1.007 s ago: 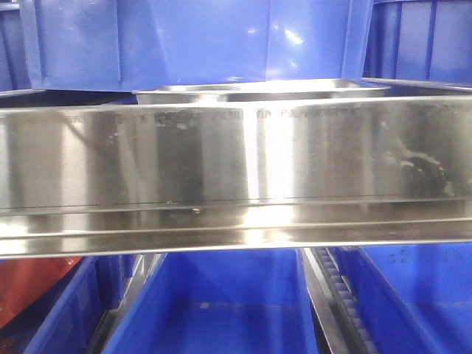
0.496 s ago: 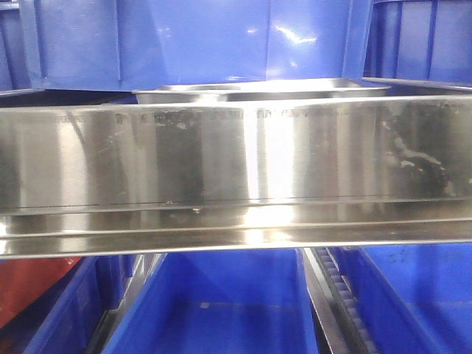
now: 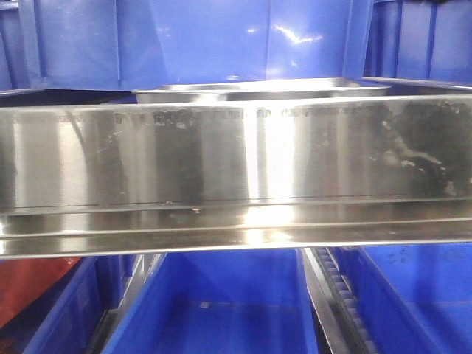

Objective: Stack silver trays without gaps

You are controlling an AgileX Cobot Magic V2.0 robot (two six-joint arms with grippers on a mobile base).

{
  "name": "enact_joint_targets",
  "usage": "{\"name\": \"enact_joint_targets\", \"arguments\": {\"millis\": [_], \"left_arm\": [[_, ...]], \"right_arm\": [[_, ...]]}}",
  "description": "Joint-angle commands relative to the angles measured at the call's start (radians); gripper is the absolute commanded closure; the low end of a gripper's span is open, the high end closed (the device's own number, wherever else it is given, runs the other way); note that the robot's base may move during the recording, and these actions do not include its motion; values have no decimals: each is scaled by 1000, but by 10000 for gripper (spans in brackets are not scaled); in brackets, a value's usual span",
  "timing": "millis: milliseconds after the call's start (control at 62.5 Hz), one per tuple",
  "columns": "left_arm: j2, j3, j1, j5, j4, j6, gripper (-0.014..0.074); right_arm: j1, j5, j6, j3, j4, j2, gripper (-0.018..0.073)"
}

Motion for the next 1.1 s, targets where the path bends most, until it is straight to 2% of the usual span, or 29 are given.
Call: {"name": "enact_joint_targets", "arguments": {"millis": [0, 176, 256, 336, 400, 560, 703, 1087], "left_arm": [[21, -7, -7, -14, 0, -12, 540], [80, -7, -7, -5, -9, -12, 339], [104, -7, -7, -5, -44, -12, 286], [126, -7, -7, -5, -75, -12, 276], [145, -11, -7, -5, -81, -12, 278], [198, -67, -7, 53, -83, -12, 278], [254, -147, -7, 117, -83, -12, 278], [356, -187, -7, 145, -59, -12, 278]], "right_arm": [[2, 20, 1, -36, 2, 41, 620], [2, 46, 1, -83, 6, 97, 592], [2, 48, 1, -92, 16, 111, 492], [2, 40, 1, -92, 30, 122, 351], [2, 32, 1, -92, 37, 131, 286], [2, 3, 1, -92, 37, 159, 326], [2, 1, 1, -92, 37, 188, 326], [2, -13, 1, -92, 37, 230, 326]]}}
